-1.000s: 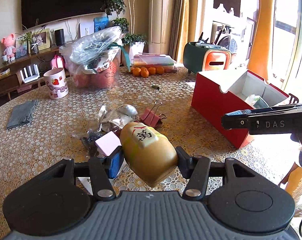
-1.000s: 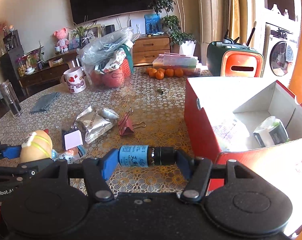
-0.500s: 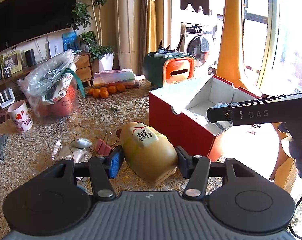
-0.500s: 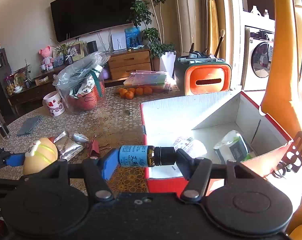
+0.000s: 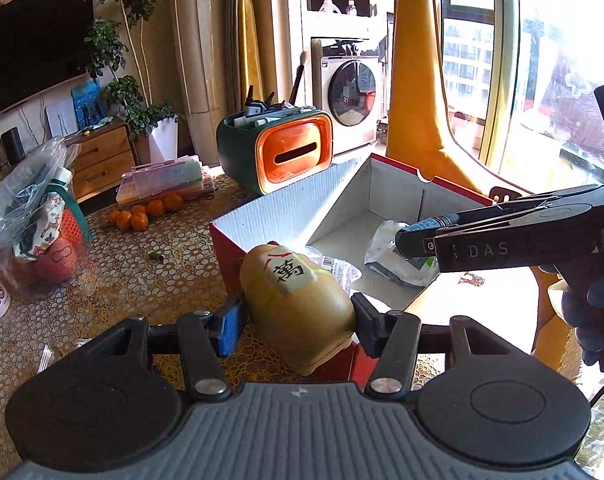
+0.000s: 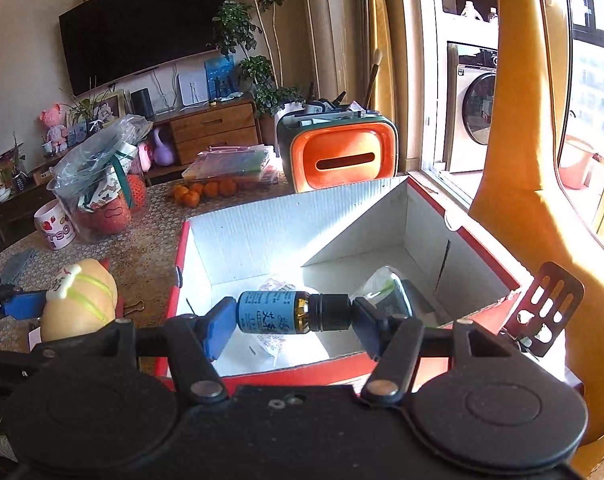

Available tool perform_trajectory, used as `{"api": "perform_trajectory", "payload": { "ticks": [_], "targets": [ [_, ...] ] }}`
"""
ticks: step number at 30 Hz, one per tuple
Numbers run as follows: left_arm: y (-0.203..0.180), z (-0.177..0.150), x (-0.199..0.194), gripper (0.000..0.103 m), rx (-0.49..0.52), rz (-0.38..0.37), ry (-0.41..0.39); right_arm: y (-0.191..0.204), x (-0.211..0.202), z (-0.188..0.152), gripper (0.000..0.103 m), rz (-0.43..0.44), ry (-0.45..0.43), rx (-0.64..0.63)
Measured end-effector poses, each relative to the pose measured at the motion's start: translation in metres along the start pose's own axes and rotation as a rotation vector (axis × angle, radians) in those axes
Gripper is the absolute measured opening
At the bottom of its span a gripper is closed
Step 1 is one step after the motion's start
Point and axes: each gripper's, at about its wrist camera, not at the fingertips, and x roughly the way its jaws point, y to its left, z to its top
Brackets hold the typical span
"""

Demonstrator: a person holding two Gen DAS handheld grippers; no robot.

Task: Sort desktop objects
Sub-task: 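Carry the figurine in left tool while right tool carries the bottle over the red box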

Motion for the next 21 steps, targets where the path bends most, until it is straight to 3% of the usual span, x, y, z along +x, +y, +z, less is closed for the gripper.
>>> {"api": "perform_trajectory", "payload": {
  "ticks": [13, 21],
  "targets": [
    [-0.023, 0.027, 0.056, 0.055, 0.068, -0.043, 0.063, -0.034, 0.036, 0.018, 0.062, -0.049, 0.030, 0.003],
    [-0.036, 0.044, 0.094, 0.055, 0.107, -0.081, 0.150, -0.044, 0.071, 0.035, 0.062, -0.041, 0.083, -0.006]
  ]
}}
